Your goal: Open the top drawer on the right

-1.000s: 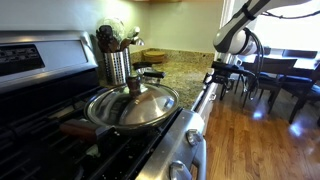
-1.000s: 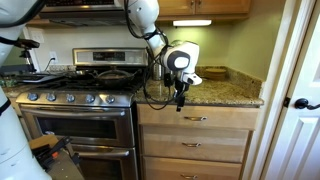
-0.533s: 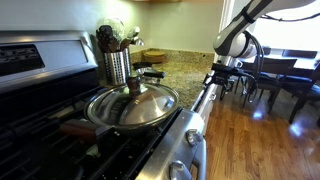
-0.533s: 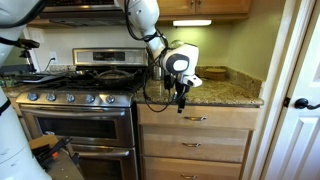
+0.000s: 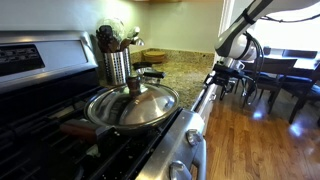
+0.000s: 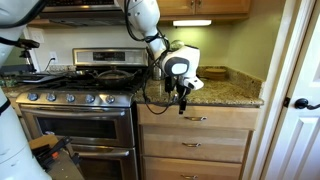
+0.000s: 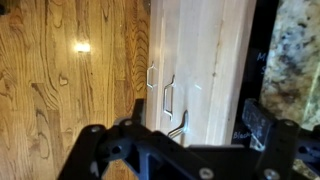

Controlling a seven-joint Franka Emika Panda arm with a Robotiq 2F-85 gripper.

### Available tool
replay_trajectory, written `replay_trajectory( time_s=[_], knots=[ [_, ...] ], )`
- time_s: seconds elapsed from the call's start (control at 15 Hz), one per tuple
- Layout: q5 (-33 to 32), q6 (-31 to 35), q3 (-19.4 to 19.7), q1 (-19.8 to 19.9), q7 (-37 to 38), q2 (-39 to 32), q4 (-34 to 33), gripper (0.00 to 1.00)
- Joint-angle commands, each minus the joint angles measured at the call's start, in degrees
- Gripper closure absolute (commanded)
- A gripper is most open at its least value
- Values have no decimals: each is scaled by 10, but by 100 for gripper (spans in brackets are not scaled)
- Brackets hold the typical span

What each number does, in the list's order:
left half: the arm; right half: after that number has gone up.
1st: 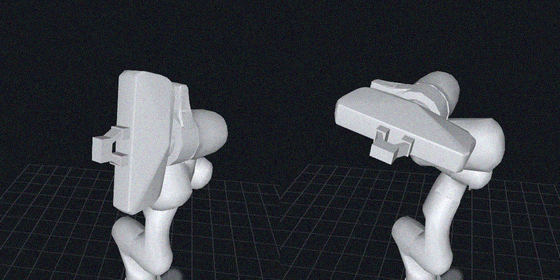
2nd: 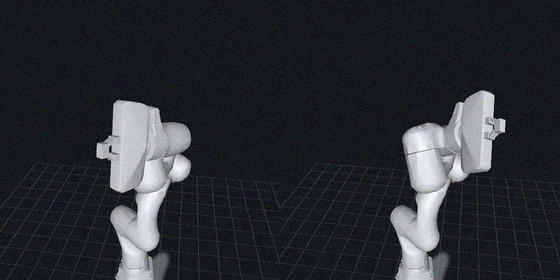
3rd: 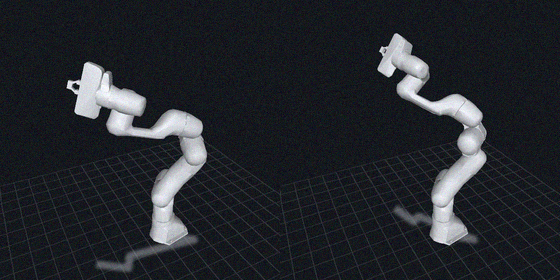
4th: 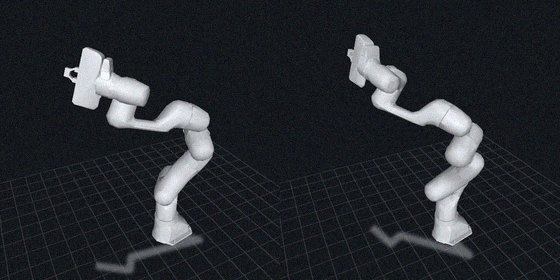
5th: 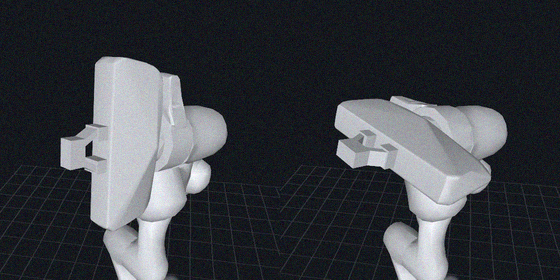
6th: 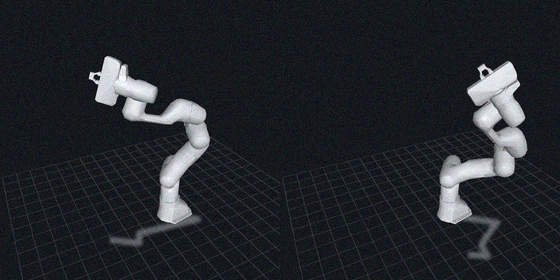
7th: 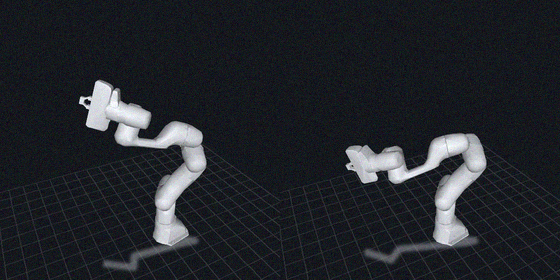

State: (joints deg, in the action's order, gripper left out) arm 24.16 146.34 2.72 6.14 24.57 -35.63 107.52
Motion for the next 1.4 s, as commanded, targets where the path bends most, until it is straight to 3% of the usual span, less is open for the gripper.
replay_trajectory(
  time_s=[0.0,0.07,0.2,0.87,1.33],
  knots=[
    [23,33,-9,7,-13,-14,-3,0],
    [24,36,-10,7,-12,-17,-6,25],
    [25,44,-11,7,-10,-22,-13,32],
    [35,44,-16,10,-13,-24,-24,96],
    [28,61,-11,8,-29,4,19,93]
  ],
)
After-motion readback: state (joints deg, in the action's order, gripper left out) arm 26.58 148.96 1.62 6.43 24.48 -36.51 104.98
